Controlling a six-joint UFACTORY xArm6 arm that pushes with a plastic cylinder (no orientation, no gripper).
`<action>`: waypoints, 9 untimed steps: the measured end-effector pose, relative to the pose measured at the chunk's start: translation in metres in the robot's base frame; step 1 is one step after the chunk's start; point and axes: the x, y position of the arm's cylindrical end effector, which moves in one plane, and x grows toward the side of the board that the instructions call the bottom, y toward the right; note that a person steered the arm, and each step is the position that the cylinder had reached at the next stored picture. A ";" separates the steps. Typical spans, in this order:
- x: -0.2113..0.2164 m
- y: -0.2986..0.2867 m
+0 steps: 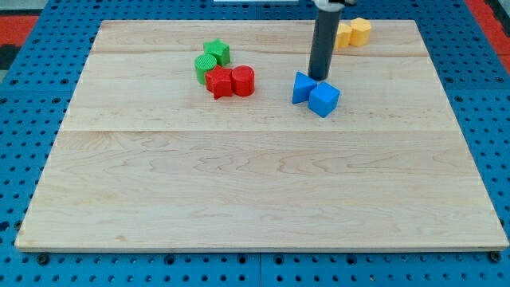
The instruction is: Separate the red blocks from green blocks
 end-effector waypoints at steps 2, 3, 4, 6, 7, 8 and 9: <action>-0.020 -0.078; 0.002 -0.116; 0.027 -0.152; 0.010 -0.227; -0.027 -0.234; -0.013 -0.233; -0.007 -0.162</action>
